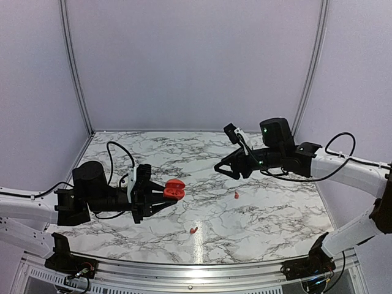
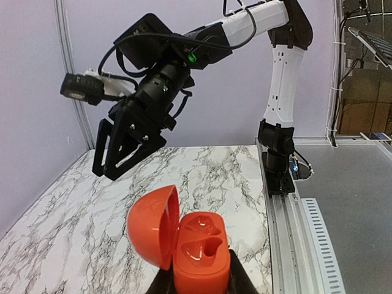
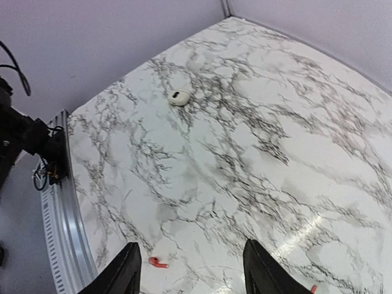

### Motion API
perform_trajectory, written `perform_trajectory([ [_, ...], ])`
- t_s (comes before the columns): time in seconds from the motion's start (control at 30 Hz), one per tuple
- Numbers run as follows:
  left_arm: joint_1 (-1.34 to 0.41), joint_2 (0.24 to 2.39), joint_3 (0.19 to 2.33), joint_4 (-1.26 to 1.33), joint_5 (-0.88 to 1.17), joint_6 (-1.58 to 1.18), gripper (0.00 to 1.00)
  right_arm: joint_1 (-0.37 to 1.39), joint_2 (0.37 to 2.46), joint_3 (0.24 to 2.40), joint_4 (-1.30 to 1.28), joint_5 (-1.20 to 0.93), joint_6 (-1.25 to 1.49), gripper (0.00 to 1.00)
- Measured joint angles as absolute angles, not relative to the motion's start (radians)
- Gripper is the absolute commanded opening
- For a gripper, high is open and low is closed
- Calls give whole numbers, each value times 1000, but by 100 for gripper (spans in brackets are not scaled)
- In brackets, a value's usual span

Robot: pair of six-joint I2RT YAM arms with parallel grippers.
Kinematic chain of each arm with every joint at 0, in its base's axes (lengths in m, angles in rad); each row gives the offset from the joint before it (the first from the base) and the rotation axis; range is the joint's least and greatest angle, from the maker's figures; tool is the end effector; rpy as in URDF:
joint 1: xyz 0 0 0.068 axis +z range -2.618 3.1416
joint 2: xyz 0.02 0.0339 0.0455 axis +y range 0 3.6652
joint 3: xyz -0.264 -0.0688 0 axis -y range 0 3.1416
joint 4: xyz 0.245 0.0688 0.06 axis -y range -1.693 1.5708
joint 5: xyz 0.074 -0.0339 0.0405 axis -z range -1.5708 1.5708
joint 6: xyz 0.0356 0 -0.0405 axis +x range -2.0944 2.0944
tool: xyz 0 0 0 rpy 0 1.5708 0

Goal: Insert the wireless bluetooth earbuds into the charging case
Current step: Move the right earbud to the center of the board.

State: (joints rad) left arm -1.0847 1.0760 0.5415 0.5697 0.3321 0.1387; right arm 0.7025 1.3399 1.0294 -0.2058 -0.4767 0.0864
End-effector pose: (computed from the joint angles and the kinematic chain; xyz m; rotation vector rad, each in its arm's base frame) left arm 0.1036 -0.2208 0.2765 1.1474 1.1515 -0.9947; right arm 0.2208 0.2083 0.3006 -0.9424 1.9579 0.9640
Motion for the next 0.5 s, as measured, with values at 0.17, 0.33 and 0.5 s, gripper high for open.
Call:
perform_trajectory([
  [0.17,-1085,1077,519,591,317,139,0,672,1340,950,-232,-412,88,55],
  [0.33,-1085,1076,496,600,302,132,0,680,1343,885,-215,-442,81,53],
  [0.5,-1085,1057,467,611,279,112,0,765,1395,880,-198,-442,52,51],
])
